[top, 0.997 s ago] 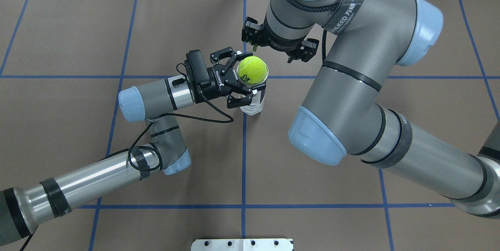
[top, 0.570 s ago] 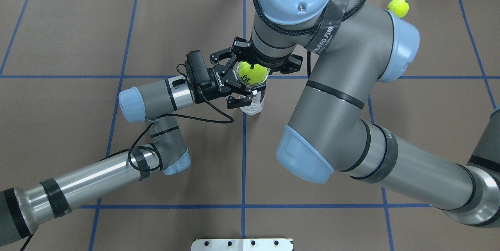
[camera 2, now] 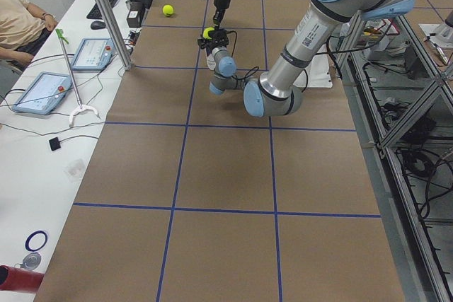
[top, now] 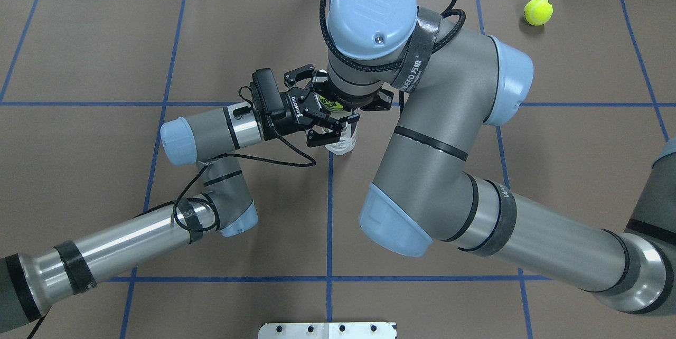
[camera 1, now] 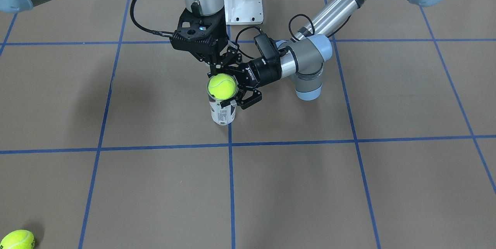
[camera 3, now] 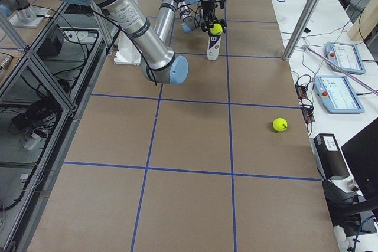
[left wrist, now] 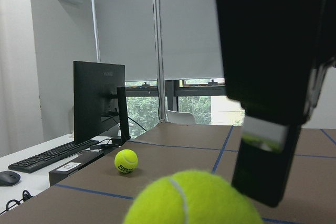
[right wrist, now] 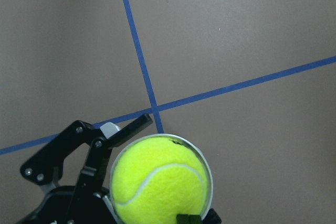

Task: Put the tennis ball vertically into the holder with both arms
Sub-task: 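Lower the ball into the cup mouth and push it down with the right gripper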

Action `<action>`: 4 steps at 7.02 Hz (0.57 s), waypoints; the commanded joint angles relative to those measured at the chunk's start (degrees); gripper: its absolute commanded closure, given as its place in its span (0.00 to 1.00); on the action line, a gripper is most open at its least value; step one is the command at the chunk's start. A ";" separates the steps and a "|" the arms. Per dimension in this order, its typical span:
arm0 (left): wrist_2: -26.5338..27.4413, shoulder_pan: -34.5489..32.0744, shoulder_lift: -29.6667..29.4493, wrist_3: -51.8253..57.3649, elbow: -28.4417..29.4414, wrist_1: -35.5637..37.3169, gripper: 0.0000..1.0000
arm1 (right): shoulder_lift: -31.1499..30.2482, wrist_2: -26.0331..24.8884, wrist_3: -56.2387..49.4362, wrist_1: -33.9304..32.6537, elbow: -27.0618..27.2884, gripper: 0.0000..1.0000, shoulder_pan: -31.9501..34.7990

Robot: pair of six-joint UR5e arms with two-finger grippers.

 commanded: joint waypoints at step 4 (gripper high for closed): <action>-0.02 0.10 -0.01 -0.07 -0.05 -0.02 0.01 | 0.09 0.30 -0.23 0.52 4.59 1.00 1.41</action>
